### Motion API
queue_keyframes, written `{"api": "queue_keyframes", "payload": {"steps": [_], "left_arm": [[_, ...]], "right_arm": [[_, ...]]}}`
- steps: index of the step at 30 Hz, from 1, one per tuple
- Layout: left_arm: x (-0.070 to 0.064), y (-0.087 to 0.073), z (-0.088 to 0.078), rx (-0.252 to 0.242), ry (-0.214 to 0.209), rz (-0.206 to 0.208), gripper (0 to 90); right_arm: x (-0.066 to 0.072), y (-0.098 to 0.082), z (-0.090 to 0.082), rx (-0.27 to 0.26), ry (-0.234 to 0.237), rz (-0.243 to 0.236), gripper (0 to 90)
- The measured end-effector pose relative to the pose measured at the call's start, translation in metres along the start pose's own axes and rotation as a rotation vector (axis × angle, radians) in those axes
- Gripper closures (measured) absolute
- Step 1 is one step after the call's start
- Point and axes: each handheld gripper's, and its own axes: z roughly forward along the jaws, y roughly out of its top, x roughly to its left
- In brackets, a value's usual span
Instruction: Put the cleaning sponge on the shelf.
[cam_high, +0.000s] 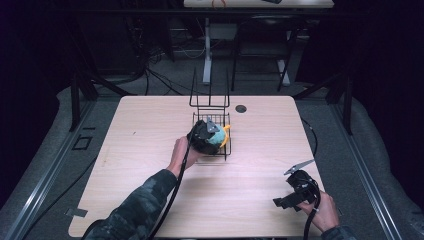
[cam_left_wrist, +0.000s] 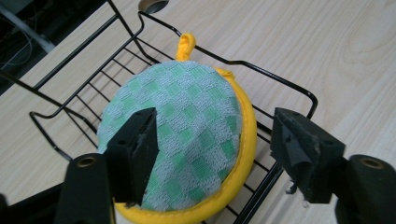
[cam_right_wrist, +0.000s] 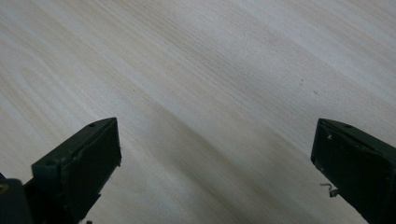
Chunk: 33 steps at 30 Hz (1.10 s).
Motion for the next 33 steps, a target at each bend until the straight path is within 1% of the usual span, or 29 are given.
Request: {"api": "queue_keyframes", "payload": {"steps": [1, 2, 4, 5, 6, 7, 10, 11, 12, 14, 15, 17, 19, 21, 22, 23, 27, 30, 32, 33], "left_arm": [[0.001, 0.0, -0.002, 0.007, 0.004, 0.004, 28.7], [0.002, -0.002, -0.004, 0.004, 0.005, -0.008, 27.9], [0.005, -0.003, -0.008, 0.007, 0.008, -0.007, 27.9], [0.007, -0.005, -0.011, 0.003, 0.011, -0.017, 27.3], [0.009, -0.006, -0.014, 0.005, 0.01, -0.017, 26.4], [0.01, -0.008, -0.016, 0.0, 0.011, -0.026, 25.5], [0.013, -0.012, -0.023, 0.003, 0.009, -0.033, 21.0], [0.014, -0.014, -0.026, 0.004, 0.006, -0.042, 19.3], [0.015, -0.015, -0.028, 0.006, 0.003, -0.042, 18.0], [0.015, -0.018, -0.033, 0.008, 0.002, -0.042, 16.3], [0.015, -0.02, -0.036, 0.01, -0.001, -0.041, 15.8], [0.013, -0.023, -0.042, 0.009, -0.005, -0.039, 15.5], [0.012, -0.025, -0.047, 0.011, -0.007, -0.035, 15.1], [0.011, -0.027, -0.053, 0.013, -0.012, -0.033, 14.2], [0.01, -0.028, -0.057, 0.011, -0.014, -0.037, 13.9], [0.01, -0.029, -0.06, 0.013, -0.013, -0.037, 12.6], [0.01, -0.032, -0.075, 0.022, -0.014, -0.035, 8.6], [0.011, -0.035, -0.085, 0.03, -0.012, -0.04, 3.4], [0.011, -0.039, -0.095, 0.034, -0.01, -0.044, 0.3], [0.01, -0.042, -0.098, 0.032, -0.007, -0.047, 0.2]], "right_arm": [[0.0, 0.0, 0.0, 0.004, -0.001, 0.0, 1.1], [0.0, 0.0, 0.001, 0.001, -0.001, -0.002, 1.1], [-0.001, 0.0, 0.001, 0.002, -0.004, -0.001, 1.1], [-0.001, 0.0, 0.001, 0.003, -0.001, -0.002, 1.1], [-0.001, 0.0, 0.002, -0.003, -0.001, -0.001, 1.1], [-0.001, 0.0, 0.001, 0.002, -0.003, -0.003, 1.1], [0.0, 0.0, 0.002, -0.004, 0.001, -0.002, 1.1], [-0.001, 0.0, 0.001, -0.004, -0.007, -0.004, 1.1], [-0.001, 0.0, 0.001, 0.001, 0.0, -0.009, 1.1], [-0.001, 0.0, 0.001, -0.004, 0.0, -0.009, 1.1], [-0.001, 0.0, 0.0, 0.001, -0.009, -0.011, 0.9], [-0.001, 0.0, 0.0, -0.01, -0.002, 0.003, 0.7], [-0.002, 0.0, -0.002, -0.008, -0.002, 0.002, 0.4], [-0.001, -0.001, -0.002, -0.016, 0.001, 0.006, 0.2], [-0.001, -0.001, -0.002, -0.016, 0.001, 0.006, 0.1], [-0.001, -0.001, -0.002, -0.023, -0.001, 0.007, 0.1], [-0.001, -0.001, -0.002, -0.012, -0.004, 0.005, 0.1], [-0.001, -0.001, -0.002, -0.008, -0.009, 0.004, 0.1], [-0.001, -0.001, -0.002, -0.011, -0.006, 0.009, 0.1], [-0.001, -0.001, -0.001, -0.018, -0.008, 0.01, 0.0]]}}
